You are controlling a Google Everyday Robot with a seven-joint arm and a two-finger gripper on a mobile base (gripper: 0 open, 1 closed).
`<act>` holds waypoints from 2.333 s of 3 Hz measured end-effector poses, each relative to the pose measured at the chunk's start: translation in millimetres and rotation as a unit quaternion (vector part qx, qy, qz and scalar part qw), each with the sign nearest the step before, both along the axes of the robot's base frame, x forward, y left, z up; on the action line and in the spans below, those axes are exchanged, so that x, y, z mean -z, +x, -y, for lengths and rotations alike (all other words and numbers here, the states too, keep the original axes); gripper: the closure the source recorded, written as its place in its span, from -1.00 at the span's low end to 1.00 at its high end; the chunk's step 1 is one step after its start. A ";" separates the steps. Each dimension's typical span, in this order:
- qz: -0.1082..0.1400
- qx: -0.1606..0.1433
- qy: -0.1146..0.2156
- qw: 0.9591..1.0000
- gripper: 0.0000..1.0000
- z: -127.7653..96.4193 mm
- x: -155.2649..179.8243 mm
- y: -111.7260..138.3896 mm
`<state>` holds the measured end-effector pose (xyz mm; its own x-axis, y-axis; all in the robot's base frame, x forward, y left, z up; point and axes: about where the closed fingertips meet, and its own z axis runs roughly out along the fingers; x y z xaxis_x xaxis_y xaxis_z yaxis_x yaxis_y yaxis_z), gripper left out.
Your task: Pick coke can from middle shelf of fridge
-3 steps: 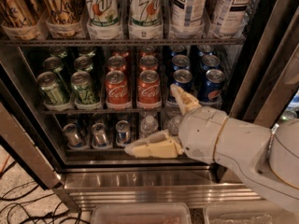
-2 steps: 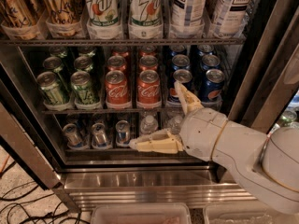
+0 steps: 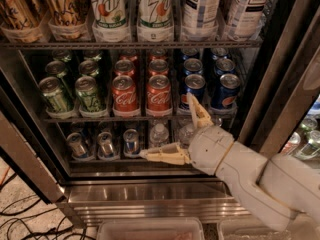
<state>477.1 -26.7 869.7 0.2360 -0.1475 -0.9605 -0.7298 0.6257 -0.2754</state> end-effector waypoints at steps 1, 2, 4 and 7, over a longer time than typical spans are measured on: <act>0.018 0.029 0.035 0.999 -1.00 4.2 9.3 1.9; 0.036 0.047 0.042 0.997 -1.00 1.1 4.8 -3.6; 0.009 0.059 0.039 0.997 -1.00 -8.1 5.1 -9.7; -0.051 0.127 0.018 0.990 -1.00 28.4 19.0 -4.5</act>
Offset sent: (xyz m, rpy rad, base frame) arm -0.0127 0.0188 -0.0074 0.0994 -0.1196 -0.1522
